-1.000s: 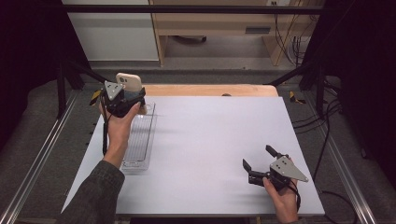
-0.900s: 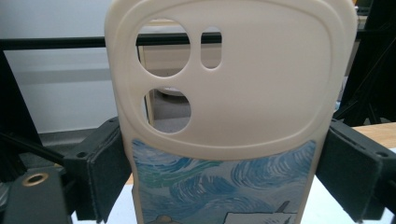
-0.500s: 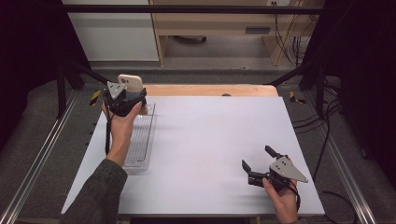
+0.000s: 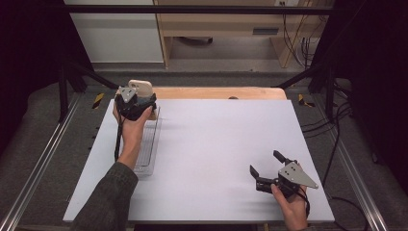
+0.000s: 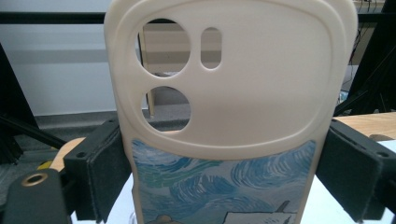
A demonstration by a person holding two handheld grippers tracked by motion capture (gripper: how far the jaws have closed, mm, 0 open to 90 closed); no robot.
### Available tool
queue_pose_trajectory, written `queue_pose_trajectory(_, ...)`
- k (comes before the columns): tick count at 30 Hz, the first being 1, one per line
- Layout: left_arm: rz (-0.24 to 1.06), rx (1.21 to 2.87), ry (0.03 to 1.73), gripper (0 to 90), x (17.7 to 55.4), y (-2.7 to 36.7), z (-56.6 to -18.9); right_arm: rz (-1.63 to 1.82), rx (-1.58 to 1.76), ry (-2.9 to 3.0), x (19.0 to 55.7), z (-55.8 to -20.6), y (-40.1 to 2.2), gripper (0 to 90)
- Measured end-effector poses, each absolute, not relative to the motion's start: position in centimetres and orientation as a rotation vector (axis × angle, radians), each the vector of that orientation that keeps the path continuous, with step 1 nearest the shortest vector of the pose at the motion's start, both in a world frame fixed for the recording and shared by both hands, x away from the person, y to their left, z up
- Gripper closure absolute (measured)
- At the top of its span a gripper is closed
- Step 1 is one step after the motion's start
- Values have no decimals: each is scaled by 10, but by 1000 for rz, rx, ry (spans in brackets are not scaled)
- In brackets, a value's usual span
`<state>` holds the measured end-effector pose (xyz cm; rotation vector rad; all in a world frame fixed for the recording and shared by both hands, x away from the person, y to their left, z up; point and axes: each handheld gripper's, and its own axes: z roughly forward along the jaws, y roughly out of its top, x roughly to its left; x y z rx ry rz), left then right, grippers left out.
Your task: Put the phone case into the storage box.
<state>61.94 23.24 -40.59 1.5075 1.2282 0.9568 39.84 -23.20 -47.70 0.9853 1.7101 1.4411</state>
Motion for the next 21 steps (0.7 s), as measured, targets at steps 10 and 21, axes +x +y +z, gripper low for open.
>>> queue_pose_trajectory(10, 964, 1531, 1237, 105, 623, 232, -414, 1439, 992, 1710, 398, -477, -232, 26)
queue_pose_trajectory(21, 955, 1544, 1250, 104, 626, 232, -421, 1436, 994, 1711, 399, -478, -233, 26)
